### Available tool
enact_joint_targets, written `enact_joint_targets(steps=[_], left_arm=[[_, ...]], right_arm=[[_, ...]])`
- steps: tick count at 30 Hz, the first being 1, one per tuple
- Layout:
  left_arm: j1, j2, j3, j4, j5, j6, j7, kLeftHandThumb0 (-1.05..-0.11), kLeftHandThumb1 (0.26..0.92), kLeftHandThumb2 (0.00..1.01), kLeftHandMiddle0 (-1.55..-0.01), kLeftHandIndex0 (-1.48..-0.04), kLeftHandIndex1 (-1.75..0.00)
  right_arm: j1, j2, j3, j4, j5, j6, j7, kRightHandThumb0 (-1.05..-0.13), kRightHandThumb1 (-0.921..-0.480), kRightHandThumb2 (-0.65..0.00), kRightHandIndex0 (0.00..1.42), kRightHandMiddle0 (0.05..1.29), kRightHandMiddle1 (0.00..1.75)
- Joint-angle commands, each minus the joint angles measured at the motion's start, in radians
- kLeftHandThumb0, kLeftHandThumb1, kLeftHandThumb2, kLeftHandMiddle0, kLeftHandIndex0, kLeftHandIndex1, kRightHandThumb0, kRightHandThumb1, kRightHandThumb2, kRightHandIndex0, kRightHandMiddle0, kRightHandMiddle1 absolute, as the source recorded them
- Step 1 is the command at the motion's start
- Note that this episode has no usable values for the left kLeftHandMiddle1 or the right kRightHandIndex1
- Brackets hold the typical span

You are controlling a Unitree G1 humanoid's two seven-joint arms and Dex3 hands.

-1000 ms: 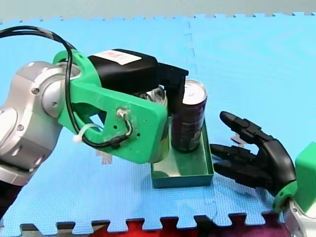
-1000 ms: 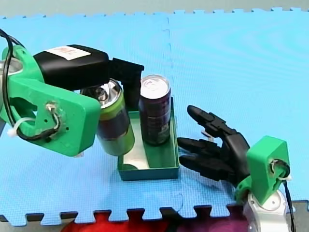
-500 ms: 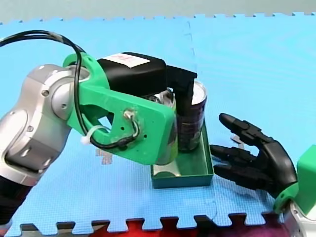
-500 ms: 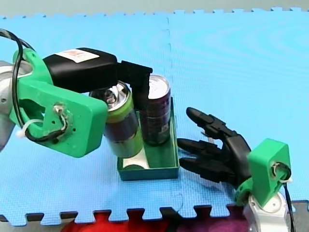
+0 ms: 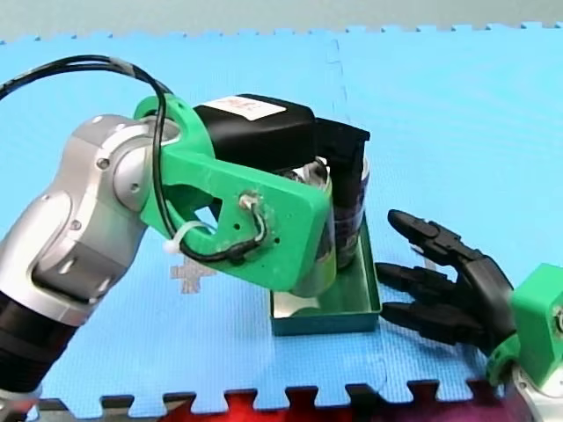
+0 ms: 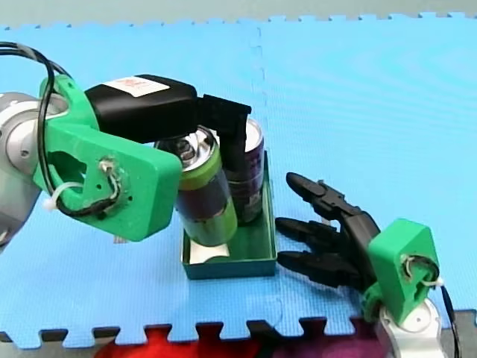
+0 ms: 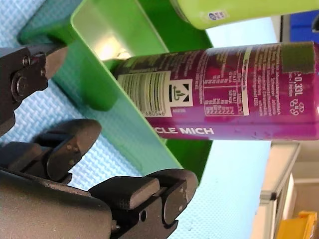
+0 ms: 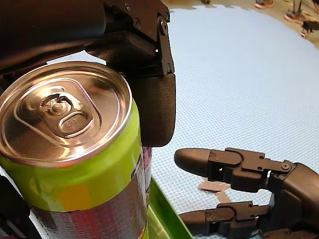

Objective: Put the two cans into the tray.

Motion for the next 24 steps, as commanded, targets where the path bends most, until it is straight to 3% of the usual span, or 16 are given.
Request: enact_joint_targets(steps=[1,8,11,14,18,19,24], left_arm=[[-0.014,-0.009,0.0,0.005,-0.001,0.004,0.005,-0.39,0.869,0.01,-0.92,-0.53,-1.75],[-0.028,-0.022,-0.01,-0.003,0.006,0.027,-0.006,-0.382,0.867,0.01,-0.92,-0.54,-1.75],[-0.027,-0.019,-0.013,-0.013,0.012,0.044,-0.015,-0.38,0.866,0.01,-0.93,-0.54,-1.75],[-0.02,-0.016,-0.013,-0.024,0.017,0.055,-0.02,-0.377,0.864,0.0,-0.93,-0.54,-1.75],[-0.011,-0.01,-0.016,-0.032,0.025,0.053,-0.021,-0.373,0.864,0.0,-0.93,-0.54,-1.75],[-0.009,-0.007,-0.017,-0.033,0.027,0.051,-0.02,-0.373,0.864,0.0,-0.93,-0.54,-1.75],[-0.002,-0.005,-0.026,-0.024,0.04,0.049,-0.017,-0.374,0.868,0.01,-0.94,-0.55,-1.75]], right_arm=[[0.009,-0.003,0.006,-0.019,-0.002,0.024,-0.007,-0.602,-0.742,-0.006,0.77,0.42,0.0],[0.004,-0.013,0.015,-0.025,0.0,0.041,0.002,-0.63,-0.755,-0.006,0.81,0.42,0.0],[0.007,-0.02,0.02,-0.032,-0.008,0.046,-0.007,-0.647,-0.762,-0.007,0.83,0.42,0.0],[0.011,-0.023,0.027,-0.04,-0.019,0.042,-0.024,-0.659,-0.766,-0.006,0.85,0.42,0.0],[0.016,-0.023,0.03,-0.056,-0.013,0.036,-0.021,-0.662,-0.771,-0.005,0.86,0.41,0.0],[0.018,-0.022,0.028,-0.059,-0.006,0.036,-0.013,-0.662,-0.772,-0.004,0.86,0.41,0.0],[0.031,-0.013,-0.001,-0.08,0.08,0.035,0.084,-0.659,-0.776,-0.004,0.88,0.41,0.0]])
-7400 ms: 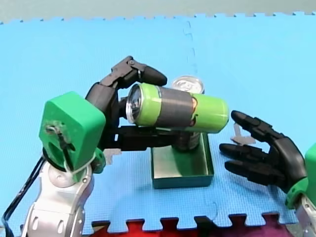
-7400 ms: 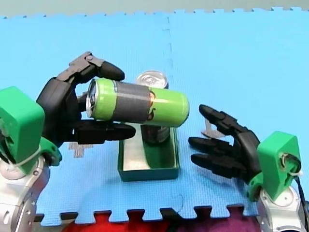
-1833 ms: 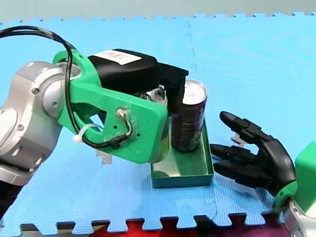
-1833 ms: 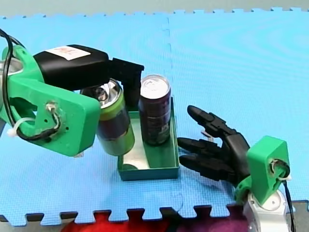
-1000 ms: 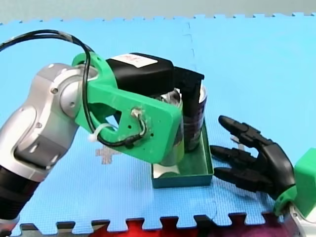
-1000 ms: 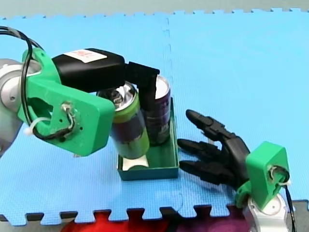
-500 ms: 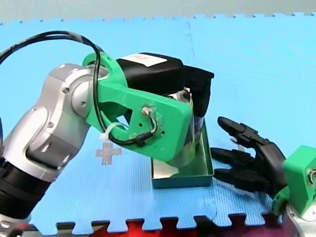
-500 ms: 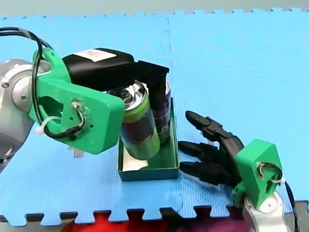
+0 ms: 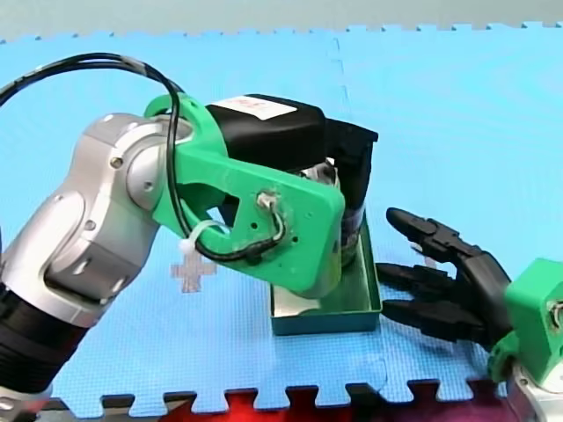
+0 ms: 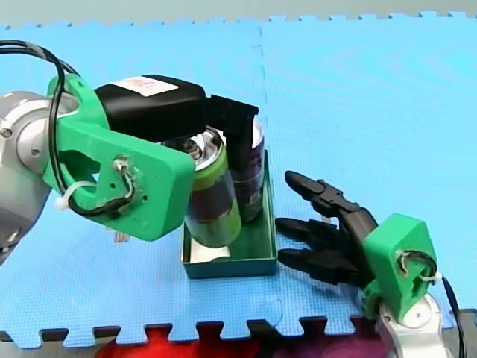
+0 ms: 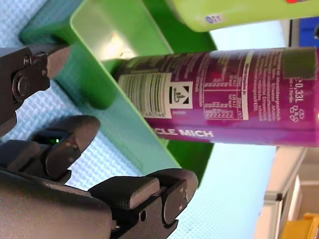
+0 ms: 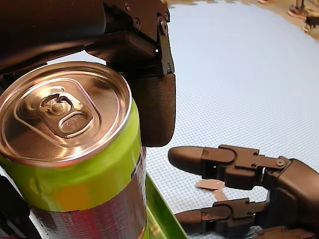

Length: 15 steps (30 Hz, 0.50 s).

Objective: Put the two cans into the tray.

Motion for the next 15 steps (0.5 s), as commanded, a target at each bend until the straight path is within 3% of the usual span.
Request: enact_joint_targets(steps=[1,7,11,15], left_arm=[[0.001,0.001,-0.003,0.008,0.003,-0.002,0.004,-0.373,0.868,0.01,-0.94,-0.55,-1.75],[0.009,0.002,0.001,0.015,-0.012,0.015,-0.012,-0.373,0.874,0.01,-0.94,-0.55,-1.75],[0.02,0.012,0.004,0.031,-0.024,-0.005,-0.01,-0.371,0.876,0.01,-0.94,-0.55,-1.75],[0.032,0.016,0.006,0.041,-0.027,-0.024,-0.001,-0.369,0.877,0.01,-0.93,-0.55,-1.75]], right_arm=[[0.006,-0.002,-0.012,-0.012,0.023,-0.003,0.023,-0.659,-0.777,-0.004,0.88,0.41,0.0],[0.02,-0.007,-0.007,-0.048,0.015,0.009,0.017,-0.654,-0.78,-0.002,0.9,0.41,0.0],[0.018,-0.009,-0.001,-0.058,0.004,0.013,0.007,-0.654,-0.783,-0.003,0.91,0.4,0.0],[0.016,-0.009,-0.002,-0.067,0.012,0.018,0.016,-0.648,-0.786,-0.002,0.93,0.39,0.0]])
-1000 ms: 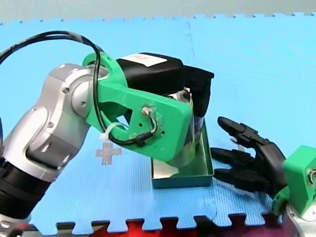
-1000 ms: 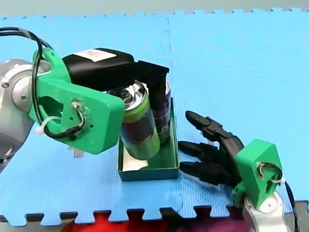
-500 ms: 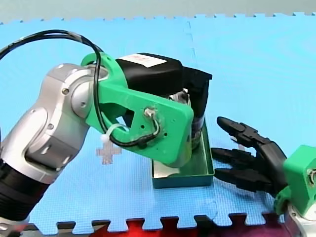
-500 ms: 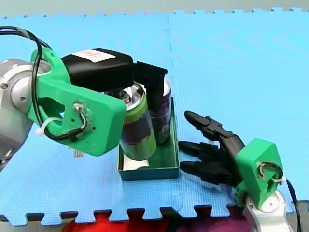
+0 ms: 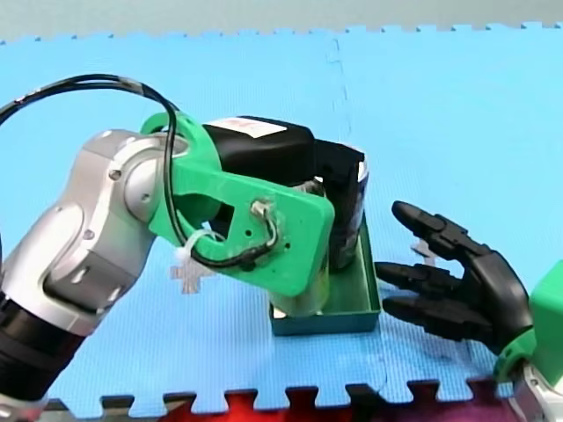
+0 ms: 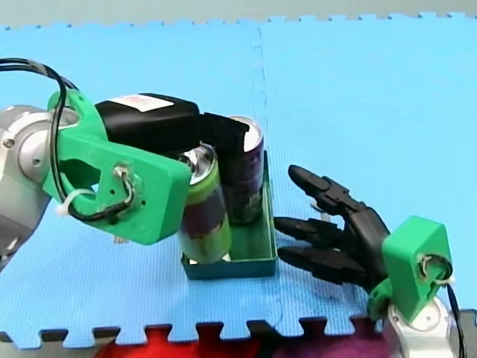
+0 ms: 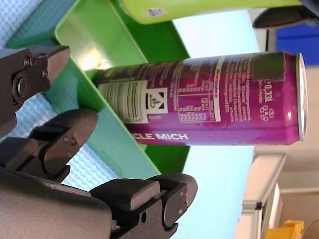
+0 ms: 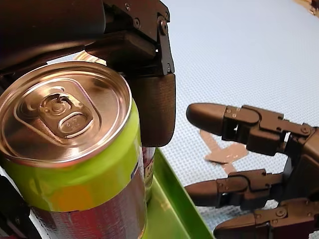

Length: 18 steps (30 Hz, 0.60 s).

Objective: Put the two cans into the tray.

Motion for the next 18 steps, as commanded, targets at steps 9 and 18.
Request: enact_joint_targets(steps=[9,18], left_arm=[[0.032,0.013,0.02,0.01,-0.029,-0.03,0.015,-0.364,0.879,0.01,-0.93,-0.55,-1.75],[0.064,0.013,0.029,0.021,-0.046,-0.051,0.033,-0.357,0.882,0.01,-0.93,-0.55,-1.75]], right_arm=[[0.0,0.014,-0.019,-0.008,0.051,0.013,0.037,-0.655,-0.781,0.0,0.98,0.34,0.0],[-0.005,0.018,-0.016,0.005,0.028,-0.011,0.008,-0.695,-0.782,0.0,0.97,0.61,0.04]])
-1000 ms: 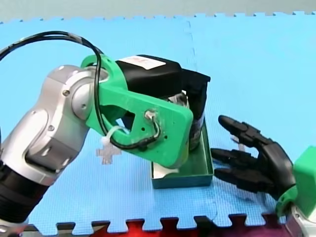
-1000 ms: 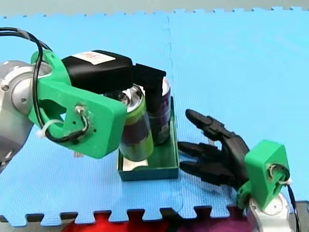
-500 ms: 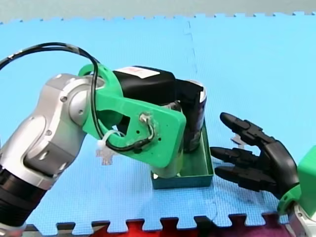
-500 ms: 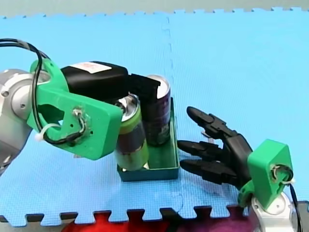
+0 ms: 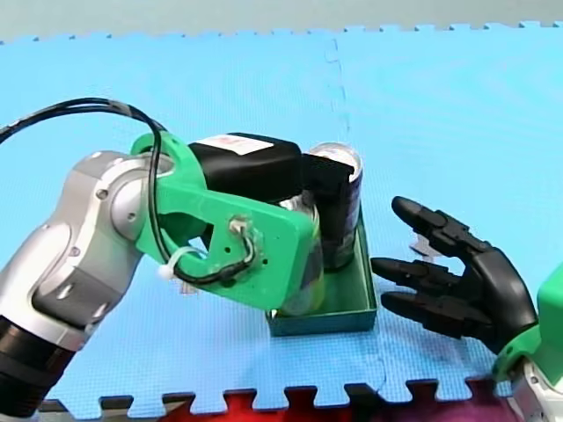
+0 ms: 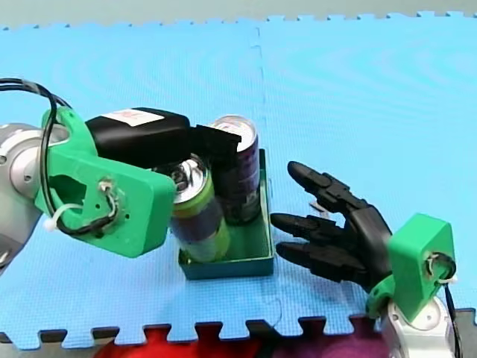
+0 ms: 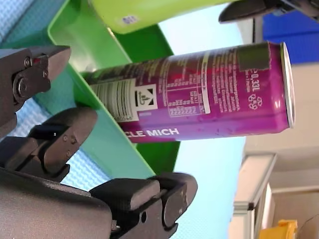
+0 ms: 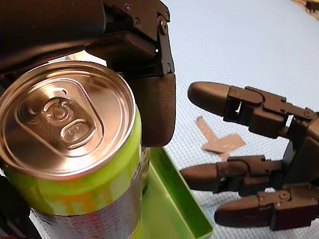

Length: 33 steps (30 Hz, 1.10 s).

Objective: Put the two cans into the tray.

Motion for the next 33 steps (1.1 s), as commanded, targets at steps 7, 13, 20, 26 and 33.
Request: enact_joint_targets(steps=[7,13,20,26,33], left_arm=[[-0.007,0.003,0.009,0.008,-0.015,0.017,-0.008,-0.355,0.887,0.01,-0.93,-0.55,-1.75],[-0.071,0.001,0.006,0.035,-0.017,-0.032,-0.012,-0.354,0.887,0.01,-0.93,-0.56,-1.75],[-0.082,0.002,-0.004,0.02,0.017,-0.053,-0.006,-0.354,0.887,0.01,-0.93,-0.55,-1.75],[-0.082,-0.007,-0.007,0.017,0.024,-0.06,-0.001,-0.351,0.886,0.01,-0.93,-0.55,-1.75],[-0.087,-0.009,-0.011,-0.001,0.031,-0.059,-0.007,-0.347,0.885,0.01,-0.93,-0.55,-1.75]], right_arm=[[-0.017,0.0,0.0,0.043,-0.015,-0.042,-0.012,-0.731,-0.783,0.0,0.96,0.61,0.02],[-0.015,0.005,0.0,0.055,-0.005,-0.056,0.007,-0.743,-0.781,0.0,0.93,0.56,0.0],[-0.005,0.009,0.005,0.046,0.004,-0.074,0.039,-0.757,-0.788,-0.003,0.92,0.52,0.0],[0.007,0.011,0.007,0.018,0.019,-0.049,0.058,-0.779,-0.795,-0.003,0.93,0.49,0.0],[0.021,0.007,0.026,-0.02,-0.017,-0.035,0.019,-0.79,-0.797,-0.001,0.93,0.47,0.0]])
